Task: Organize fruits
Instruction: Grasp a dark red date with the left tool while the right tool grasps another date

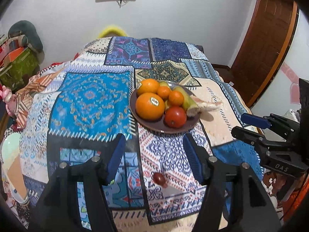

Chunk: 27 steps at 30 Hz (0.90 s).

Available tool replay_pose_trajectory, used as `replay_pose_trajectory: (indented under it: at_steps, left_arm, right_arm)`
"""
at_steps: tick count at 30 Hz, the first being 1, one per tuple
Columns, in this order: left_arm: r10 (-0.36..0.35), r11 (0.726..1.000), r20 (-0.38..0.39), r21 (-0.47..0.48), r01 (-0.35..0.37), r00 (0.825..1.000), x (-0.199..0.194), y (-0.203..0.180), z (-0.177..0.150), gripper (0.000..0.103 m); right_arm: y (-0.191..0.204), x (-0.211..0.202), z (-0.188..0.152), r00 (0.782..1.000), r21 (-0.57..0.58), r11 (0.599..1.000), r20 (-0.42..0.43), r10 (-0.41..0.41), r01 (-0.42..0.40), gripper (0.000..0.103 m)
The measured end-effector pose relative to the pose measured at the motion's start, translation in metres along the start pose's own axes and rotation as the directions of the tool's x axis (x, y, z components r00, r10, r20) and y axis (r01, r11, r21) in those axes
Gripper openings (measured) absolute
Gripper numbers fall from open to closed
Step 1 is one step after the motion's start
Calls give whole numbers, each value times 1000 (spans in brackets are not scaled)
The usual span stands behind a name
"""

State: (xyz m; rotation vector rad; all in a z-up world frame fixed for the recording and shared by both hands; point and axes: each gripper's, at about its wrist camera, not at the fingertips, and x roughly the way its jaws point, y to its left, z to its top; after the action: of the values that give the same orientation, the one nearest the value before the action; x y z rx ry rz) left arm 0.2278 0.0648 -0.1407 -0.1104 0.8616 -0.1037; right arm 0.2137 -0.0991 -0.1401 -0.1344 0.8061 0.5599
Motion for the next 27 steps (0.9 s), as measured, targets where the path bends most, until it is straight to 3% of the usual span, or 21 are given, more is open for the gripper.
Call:
replay_pose_trajectory:
  at_steps: [7,17,27]
  left_arm:
    - [6,1000,-15,17,-6,1000,2,-2,-23,62]
    - [0,1000,-124,3,1,992,41,1,-51,61]
    - [-23,999,-197,23,28,980,74,-6,-69,41]
  right_arm:
    - [6,3,-15,999,12,1000,-37,-11,11,44]
    - [8,24,-28,996,29,1000,-94,2,0,44]
    - [6,47,-37,989,41,999,-147,25,-19,44]
